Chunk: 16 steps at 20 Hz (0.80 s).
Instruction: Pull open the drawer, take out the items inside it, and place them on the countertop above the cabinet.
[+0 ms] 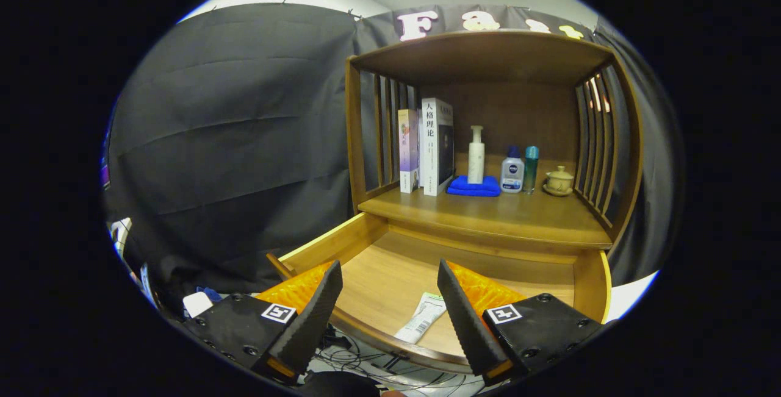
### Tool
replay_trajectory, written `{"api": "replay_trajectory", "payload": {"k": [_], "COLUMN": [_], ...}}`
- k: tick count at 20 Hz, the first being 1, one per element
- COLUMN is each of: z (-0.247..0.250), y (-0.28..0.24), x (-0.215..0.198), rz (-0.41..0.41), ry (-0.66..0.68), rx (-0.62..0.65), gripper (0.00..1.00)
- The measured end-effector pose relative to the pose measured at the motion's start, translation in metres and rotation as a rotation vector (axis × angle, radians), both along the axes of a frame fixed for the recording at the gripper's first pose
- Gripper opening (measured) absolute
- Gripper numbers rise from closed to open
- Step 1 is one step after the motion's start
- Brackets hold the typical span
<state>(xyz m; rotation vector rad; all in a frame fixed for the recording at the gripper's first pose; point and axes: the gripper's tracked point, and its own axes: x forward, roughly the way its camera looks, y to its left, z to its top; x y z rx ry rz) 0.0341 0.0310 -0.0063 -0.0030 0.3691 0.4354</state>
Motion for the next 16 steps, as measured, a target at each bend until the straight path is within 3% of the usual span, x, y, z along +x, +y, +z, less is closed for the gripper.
{"api": "replay_trajectory", "payload": {"k": [5, 10, 16], "z": [0.001, -0.031, -0.081], "y": [-0.009, 0.004, 0.007], "x": [0.044, 0.063, 0.075], "rz": [-0.001, 0.039, 0.065], "ry": [0.079, 0.333, 0.58], "rx": [-0.043, -0.006, -0.073], "gripper": [0.97, 0.97, 0.97]}}
